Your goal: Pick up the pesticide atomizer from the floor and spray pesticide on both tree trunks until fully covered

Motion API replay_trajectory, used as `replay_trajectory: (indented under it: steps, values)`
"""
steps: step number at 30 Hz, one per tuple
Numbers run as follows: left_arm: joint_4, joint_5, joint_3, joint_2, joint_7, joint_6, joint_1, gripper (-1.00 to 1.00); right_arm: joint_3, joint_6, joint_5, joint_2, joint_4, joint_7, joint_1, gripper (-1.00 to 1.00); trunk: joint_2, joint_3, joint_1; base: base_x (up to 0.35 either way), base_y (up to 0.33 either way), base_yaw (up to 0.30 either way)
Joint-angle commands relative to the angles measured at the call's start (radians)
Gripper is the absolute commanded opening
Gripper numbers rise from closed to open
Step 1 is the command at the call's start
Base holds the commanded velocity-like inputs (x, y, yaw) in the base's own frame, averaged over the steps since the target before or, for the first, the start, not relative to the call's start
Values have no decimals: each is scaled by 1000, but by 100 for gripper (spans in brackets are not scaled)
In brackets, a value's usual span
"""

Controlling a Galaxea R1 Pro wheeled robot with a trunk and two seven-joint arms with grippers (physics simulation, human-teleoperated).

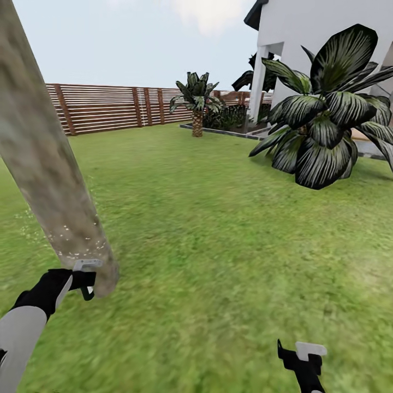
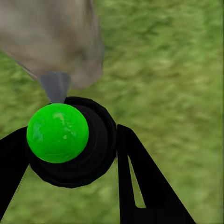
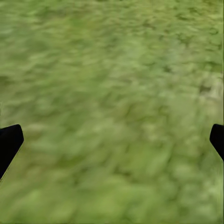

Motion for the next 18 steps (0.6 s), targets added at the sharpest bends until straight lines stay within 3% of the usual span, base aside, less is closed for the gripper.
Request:
replay_trajectory:
  steps: [1, 6, 11, 18]
  values:
    - [-1, 0, 0, 0, 0, 0, 0, -100, 0, 0, 0, 0, 0, 0, 0, 100, 0, 0, 0, 195, -229, 277]
    - [-2, 0, 0, 0, 0, 1, 0, -100, 0, 0, 1, 0, 0, 0, 0, 100, 0, 0, 0, 86, -252, 278]
    - [-2, -1, 0, 0, 0, 1, 0, -100, 0, 0, 2, 0, 0, 0, 0, 100, 0, 0, 0, -192, -208, 278]
    - [-3, 4, 0, -4, -1, 7, -1, -100, -1, 0, 0, 0, 0, 0, 0, 100, 0, 0, 0, -50, -23, 267]
